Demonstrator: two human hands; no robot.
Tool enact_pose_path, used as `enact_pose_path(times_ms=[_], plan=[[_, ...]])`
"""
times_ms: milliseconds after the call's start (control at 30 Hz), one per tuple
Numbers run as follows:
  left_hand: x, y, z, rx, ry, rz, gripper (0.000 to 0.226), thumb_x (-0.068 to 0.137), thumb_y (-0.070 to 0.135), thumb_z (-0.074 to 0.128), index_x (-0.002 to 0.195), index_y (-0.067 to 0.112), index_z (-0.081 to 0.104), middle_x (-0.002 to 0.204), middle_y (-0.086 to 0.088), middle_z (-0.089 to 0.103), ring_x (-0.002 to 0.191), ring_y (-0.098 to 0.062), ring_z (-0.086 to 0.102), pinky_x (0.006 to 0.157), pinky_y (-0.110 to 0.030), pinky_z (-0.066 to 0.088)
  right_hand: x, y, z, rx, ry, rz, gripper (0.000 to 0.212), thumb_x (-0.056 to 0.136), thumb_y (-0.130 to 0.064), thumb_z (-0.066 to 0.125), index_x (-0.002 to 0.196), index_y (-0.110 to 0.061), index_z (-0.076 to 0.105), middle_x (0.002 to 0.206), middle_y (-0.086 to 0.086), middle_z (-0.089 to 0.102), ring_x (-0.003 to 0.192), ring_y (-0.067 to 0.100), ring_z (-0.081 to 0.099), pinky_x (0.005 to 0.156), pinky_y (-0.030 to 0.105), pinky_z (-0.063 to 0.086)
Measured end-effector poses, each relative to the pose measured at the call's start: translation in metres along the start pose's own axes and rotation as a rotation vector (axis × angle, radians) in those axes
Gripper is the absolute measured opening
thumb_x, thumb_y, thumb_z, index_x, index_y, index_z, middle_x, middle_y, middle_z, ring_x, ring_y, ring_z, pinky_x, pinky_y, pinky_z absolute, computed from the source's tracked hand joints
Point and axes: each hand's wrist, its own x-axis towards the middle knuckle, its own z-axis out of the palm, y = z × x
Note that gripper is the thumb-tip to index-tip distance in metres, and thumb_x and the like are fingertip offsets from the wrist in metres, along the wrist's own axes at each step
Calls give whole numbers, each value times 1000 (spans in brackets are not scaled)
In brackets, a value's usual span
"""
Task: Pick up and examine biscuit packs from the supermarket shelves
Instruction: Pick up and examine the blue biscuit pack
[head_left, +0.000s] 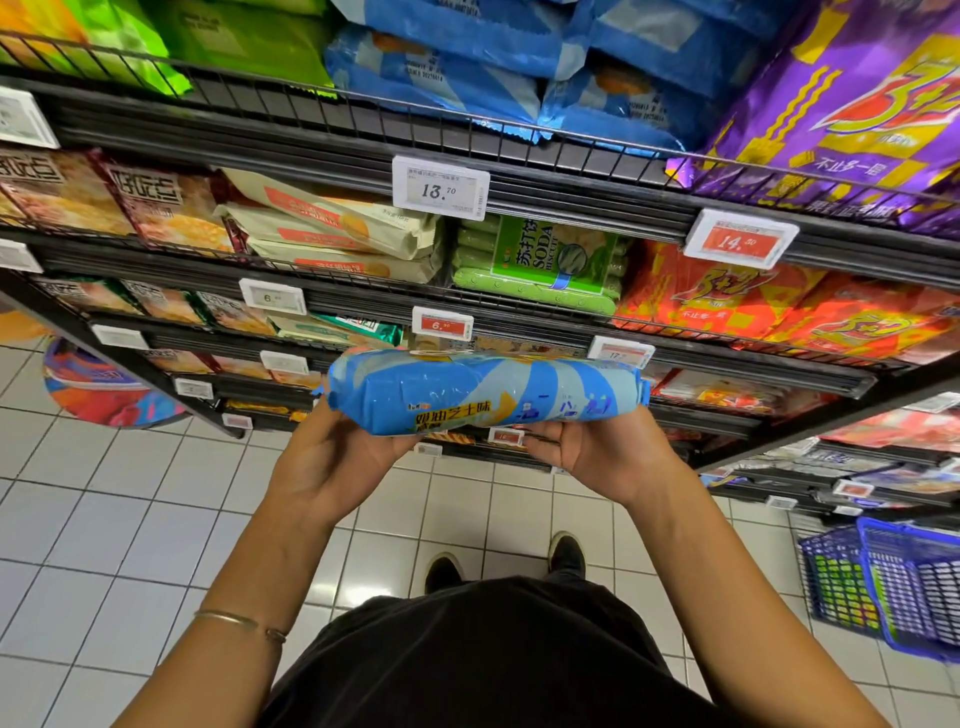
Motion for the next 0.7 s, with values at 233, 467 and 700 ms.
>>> enact_pose_path(times_ms=[233, 467, 700], plan=[[-2, 10, 7, 99, -61, 119, 77, 61, 31, 100, 126, 6, 70, 135, -19, 64, 121, -36, 67, 97, -51, 58, 4, 8, -10, 49, 1, 110, 42, 105, -41, 44, 119, -13, 72, 108, 16, 76, 90, 32, 77, 71, 40, 64], [-4, 14, 20, 259, -48, 168, 133, 45, 39, 105, 154, 4, 36, 143, -20, 54, 135, -40, 53, 101, -53, 53, 13, 16, -17, 60, 50, 149, 44, 97, -42, 52, 123, -15, 75, 118, 21, 73, 102, 36, 75, 77, 41, 64], [-9, 15, 26, 548, -88, 333, 55, 65, 24, 87, 108, 23, 54, 103, -8, 68, 95, -26, 68, 80, -41, 55, 12, 26, -26, 314, 20, 165, 66, 91, -59, 56, 124, -4, 75, 130, 16, 71, 113, 34, 72, 89, 43, 62]])
